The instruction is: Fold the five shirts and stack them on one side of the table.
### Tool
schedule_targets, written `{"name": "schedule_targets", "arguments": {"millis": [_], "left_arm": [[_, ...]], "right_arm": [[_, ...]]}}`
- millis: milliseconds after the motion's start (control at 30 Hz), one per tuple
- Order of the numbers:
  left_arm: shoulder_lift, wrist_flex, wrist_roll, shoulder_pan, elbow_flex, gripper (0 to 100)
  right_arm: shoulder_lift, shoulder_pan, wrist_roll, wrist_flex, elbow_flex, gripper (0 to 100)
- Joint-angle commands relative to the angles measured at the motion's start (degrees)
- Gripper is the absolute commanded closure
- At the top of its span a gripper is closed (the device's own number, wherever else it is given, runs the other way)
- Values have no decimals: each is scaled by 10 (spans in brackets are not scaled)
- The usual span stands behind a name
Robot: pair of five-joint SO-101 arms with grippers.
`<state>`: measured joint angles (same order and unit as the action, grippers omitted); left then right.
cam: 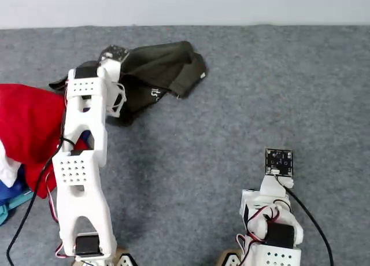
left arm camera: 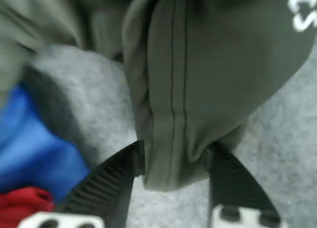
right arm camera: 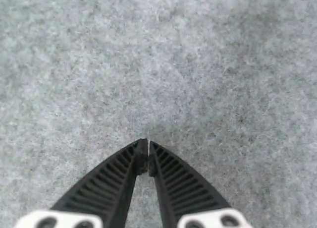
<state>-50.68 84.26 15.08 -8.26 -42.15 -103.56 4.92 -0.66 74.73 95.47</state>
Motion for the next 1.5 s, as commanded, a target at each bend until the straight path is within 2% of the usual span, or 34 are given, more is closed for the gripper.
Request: {"name": "schedule_targets", "arguments": {"millis": [0, 200, 433, 567, 800, 867, 1000, 1033, 1200, 1467], "left_arm": [[24, 45, 4, 11, -86, 795], [18, 127, 4, 32, -173, 788], [8, 129, 4, 26, -171, 788], [-42, 129, 1, 25, -175, 753], [-117, 134, 4, 1, -173, 755], [-127, 142, 4, 3, -175, 791], [-124, 144, 8, 24, -203, 994], [-121, 151, 16, 31, -213, 983], [-60, 164, 12, 54, -237, 987], [162, 164, -31, 127, -185, 987]], "right_arm": [[-4, 6, 5, 2, 10, 990], [-4, 6, 5, 2, 10, 990], [-4, 6, 5, 2, 10, 990], [-4, 6, 5, 2, 10, 990], [-4, 6, 5, 2, 10, 990], [-4, 6, 5, 2, 10, 990], [-4, 6, 5, 2, 10, 990], [-4, 6, 5, 2, 10, 990], [-4, 6, 5, 2, 10, 990], [-4, 6, 5, 2, 10, 990]]}}
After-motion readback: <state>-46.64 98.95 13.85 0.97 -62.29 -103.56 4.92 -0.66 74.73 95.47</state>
